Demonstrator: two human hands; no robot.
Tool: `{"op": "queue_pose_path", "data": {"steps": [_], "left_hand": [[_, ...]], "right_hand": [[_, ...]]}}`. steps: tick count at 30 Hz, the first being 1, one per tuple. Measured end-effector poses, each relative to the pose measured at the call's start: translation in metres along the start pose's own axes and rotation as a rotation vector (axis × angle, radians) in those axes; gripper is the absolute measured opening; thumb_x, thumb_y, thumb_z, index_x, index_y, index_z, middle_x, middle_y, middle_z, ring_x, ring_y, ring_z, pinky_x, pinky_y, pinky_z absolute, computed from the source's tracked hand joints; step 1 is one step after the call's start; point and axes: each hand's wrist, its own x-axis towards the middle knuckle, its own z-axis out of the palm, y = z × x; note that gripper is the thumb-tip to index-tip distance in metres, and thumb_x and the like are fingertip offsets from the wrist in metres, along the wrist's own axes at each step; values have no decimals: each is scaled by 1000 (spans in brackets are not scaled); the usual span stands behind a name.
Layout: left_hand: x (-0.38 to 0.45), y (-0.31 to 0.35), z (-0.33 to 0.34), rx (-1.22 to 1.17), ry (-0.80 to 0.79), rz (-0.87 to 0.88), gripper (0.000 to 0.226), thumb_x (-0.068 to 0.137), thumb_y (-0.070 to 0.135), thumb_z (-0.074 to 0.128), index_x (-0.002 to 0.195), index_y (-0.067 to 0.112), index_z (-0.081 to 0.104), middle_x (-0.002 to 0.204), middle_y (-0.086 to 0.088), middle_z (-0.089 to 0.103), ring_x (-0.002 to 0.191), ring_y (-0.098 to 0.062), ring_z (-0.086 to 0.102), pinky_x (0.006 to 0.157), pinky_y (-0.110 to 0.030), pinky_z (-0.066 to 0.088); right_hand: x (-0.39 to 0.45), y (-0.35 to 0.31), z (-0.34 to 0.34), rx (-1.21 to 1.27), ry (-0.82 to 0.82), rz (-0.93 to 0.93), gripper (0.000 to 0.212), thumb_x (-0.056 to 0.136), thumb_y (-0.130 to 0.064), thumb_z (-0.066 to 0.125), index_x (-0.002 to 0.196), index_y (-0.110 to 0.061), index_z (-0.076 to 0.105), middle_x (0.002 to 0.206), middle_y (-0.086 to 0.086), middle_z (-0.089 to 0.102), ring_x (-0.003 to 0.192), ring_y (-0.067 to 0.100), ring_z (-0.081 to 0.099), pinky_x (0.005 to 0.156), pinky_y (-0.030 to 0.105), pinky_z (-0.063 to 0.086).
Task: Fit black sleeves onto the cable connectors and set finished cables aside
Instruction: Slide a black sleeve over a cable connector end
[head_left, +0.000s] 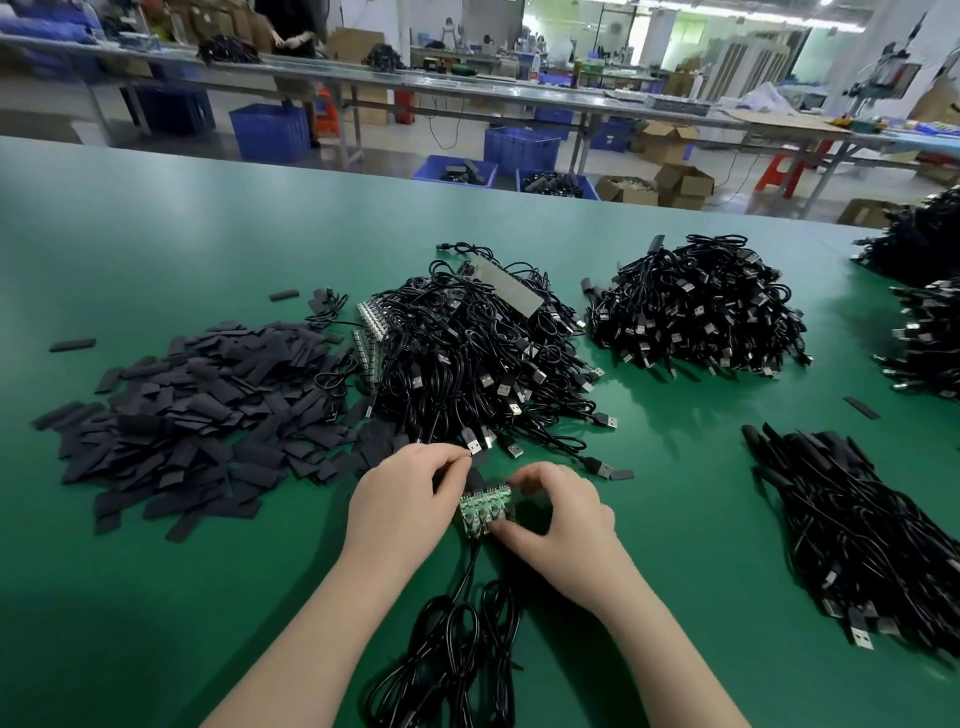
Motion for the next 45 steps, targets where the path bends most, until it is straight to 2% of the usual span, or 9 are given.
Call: {"op": "queue_pose_path", "data": {"steps": [3,5,9,15,22,29,34,40,45], "left_hand": [[0,3,-1,-139,-34,-18,33,91,56,45,90,36,72,88,15,66,80,-3,59,68,-30,52],[0,5,-3,-272,-104,-5,42,85,66,44,86,35,72,83,16,68,79,-4,61,69,-27,52],[1,10,-5,-503,-225,16,5,80,49,70,85,48,72,86,24,71,80,3,67,69,-10,49],[-1,15,-5,-703,-275,-44,18,77,24,82,85,39,75,84,11,75,79,-7,72,71,-16,53],[-2,18,-6,-703,-312,-68,22,79,20,80,83,41,76,83,9,76,78,-8,72,69,-15,53],[-8,24,6,-680,-203,-94,20,84,18,75,84,37,74,85,17,74,81,2,69,73,-11,50],[-6,23,7,-644,-223,-94,16,84,17,74,90,32,73,85,17,74,81,-1,69,77,-17,54],[-10,27,8,-513,-145,-79,17,84,19,73,79,35,69,73,9,70,67,-11,64,61,-18,52],[-11,29,10,-482,-117,-75,16,85,19,71,77,33,66,66,13,66,53,1,52,52,-10,41]], "right_hand": [[-7,6,-2,346,99,-33,33,78,-23,82,86,-37,53,81,-19,62,73,-2,56,71,15,44],[-8,6,-3,544,152,-6,31,77,-14,84,86,-32,60,74,-17,63,64,0,57,63,14,46],[-3,6,1,636,187,38,21,77,-15,83,85,-32,72,72,-16,68,66,4,63,66,16,51],[-4,3,2,709,198,49,16,81,-15,80,80,-30,75,81,-9,76,76,10,72,75,25,58],[-6,1,-2,741,196,71,12,81,-18,80,90,-26,77,81,-6,76,73,7,70,73,23,57],[-5,0,1,624,335,7,14,82,-16,79,79,-29,75,77,-15,73,73,2,67,68,11,49],[-6,0,4,614,370,-4,17,83,-15,79,76,-29,73,76,-15,72,71,2,66,66,10,47],[-5,-1,7,601,366,15,16,83,-17,78,71,-24,70,69,-12,69,61,-2,58,59,9,43],[-4,-3,8,578,391,11,20,83,-15,78,70,-27,69,68,-16,68,60,-2,58,59,9,42]]}}
